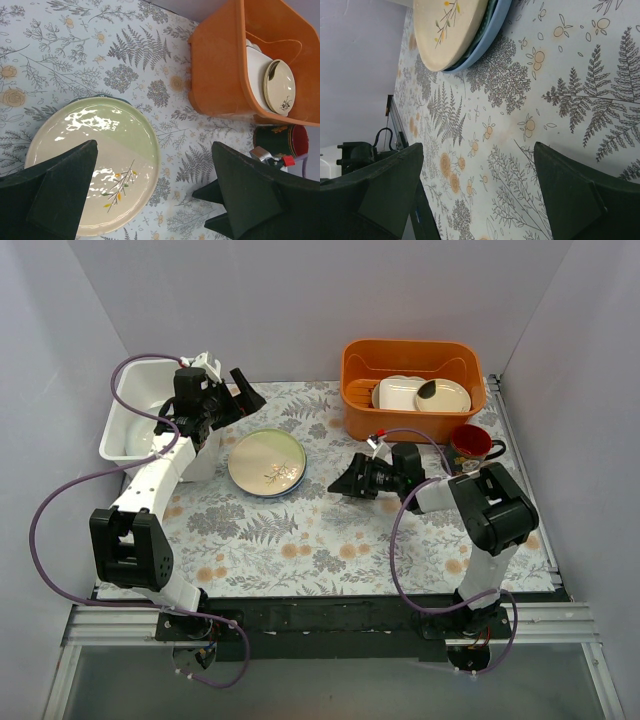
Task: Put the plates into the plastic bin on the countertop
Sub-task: Pick up the plate at the center of the board.
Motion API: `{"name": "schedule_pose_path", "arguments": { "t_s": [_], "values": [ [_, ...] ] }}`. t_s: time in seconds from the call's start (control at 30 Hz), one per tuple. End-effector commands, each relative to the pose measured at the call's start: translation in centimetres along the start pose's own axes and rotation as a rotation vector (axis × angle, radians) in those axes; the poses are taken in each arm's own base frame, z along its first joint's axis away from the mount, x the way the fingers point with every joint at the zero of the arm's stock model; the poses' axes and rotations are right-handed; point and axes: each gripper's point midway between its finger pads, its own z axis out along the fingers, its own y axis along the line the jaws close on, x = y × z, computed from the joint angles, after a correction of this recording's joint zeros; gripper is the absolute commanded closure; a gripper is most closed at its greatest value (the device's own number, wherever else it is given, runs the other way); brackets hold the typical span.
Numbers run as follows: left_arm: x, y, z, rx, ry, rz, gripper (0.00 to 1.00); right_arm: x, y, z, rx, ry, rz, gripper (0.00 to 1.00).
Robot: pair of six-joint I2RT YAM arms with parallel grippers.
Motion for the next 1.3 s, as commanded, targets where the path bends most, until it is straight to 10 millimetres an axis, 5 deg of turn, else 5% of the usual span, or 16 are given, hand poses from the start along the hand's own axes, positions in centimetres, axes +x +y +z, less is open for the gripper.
{"name": "schedule_pose_path", "arguments": {
  "t_s": [0.0, 0.27, 0.73, 1.27],
  "values": [
    [-1.8, -1.6, -1.1, 0.03, -0.046, 0.035, 0.02, -0.6, 0.1, 1.6, 0.0, -0.008, -0.038, 0.03],
    [-1.9, -1.8, -1.3, 0.039, -0.05, 0.04, 0.02, -0.6, 0.5, 4.2, -0.002, -0.012, -0.028, 0.13],
    [-1.5, -2.2, -1.2, 0.061, -0.034, 0.037, 0.02, -4.1, 2.9, 8.8, 0.061, -0.045, -0.11, 0.52],
    [-1.8, -2.6, -1.6, 0.077, -0.044, 0.048, 0.02, -6.2, 0.5, 12.4, 0.183, -0.073, -0.112, 0.54]
  ]
}}
